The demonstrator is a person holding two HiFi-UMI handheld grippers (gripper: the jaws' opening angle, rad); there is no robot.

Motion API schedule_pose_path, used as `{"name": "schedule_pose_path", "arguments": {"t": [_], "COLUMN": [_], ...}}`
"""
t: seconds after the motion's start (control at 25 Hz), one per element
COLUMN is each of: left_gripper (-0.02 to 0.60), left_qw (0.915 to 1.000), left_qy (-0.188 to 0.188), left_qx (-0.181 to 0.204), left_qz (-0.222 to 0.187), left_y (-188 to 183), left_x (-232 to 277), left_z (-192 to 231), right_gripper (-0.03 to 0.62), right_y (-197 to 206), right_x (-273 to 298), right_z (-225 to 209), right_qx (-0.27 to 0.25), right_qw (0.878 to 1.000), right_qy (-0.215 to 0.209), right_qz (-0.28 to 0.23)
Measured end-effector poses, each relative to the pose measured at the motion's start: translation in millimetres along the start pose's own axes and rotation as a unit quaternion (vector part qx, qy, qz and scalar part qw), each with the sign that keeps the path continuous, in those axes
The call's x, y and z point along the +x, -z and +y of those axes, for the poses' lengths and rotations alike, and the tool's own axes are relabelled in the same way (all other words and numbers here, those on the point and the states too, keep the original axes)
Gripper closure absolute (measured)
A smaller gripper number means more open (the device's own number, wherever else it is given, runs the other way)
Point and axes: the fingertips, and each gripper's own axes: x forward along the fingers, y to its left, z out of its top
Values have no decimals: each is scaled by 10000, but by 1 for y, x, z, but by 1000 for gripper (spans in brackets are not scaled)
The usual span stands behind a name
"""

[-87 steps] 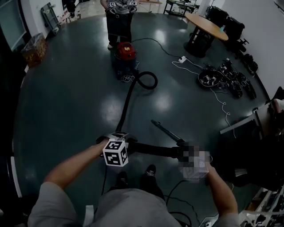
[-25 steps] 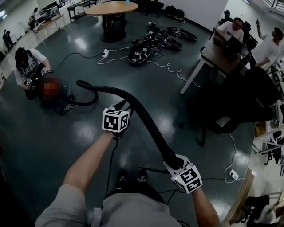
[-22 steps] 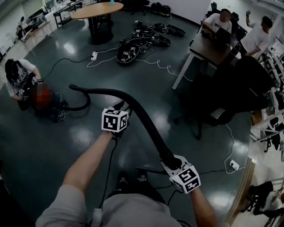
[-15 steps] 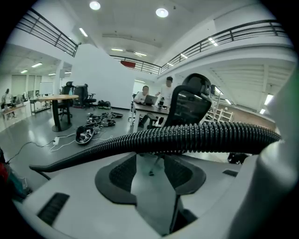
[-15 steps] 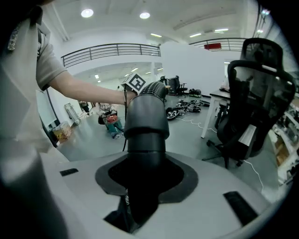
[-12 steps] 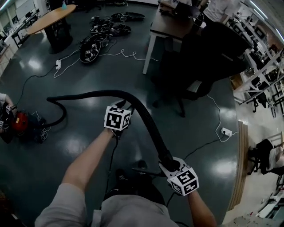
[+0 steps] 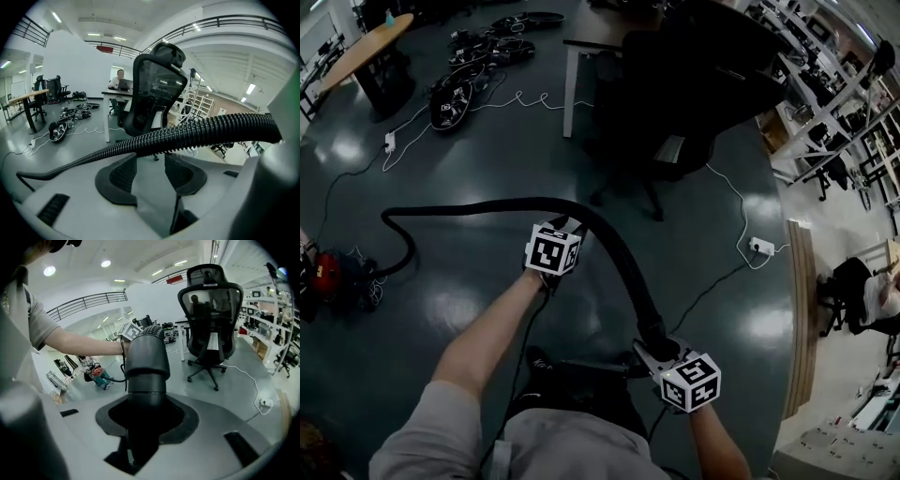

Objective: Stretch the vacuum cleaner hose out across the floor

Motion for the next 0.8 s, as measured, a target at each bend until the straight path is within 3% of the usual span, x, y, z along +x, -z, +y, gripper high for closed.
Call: {"name": "schedule_pose_path", "arguments": {"t": [0.32,0.56,0.8], "left_gripper": [385,385,385], "left_qw": [9986,9972,9968], "left_qy": [-395,-211,103], "left_qx": [-21,115,322], "left_qz": [356,713,726], "left_y": [16,27,23], "left_x": [62,93,132], "left_z": [-92,-138,-168], "right_gripper": [464,464,464], "right_y": [37,48,41], "right_x": [-61,-99,-114], "right_z": [-110,-168,-212], "right_qx": [130,241,581], "right_qw": [9997,9971,9920], "right_qy": [169,669,1083], "right_qz": [99,265,296]}}
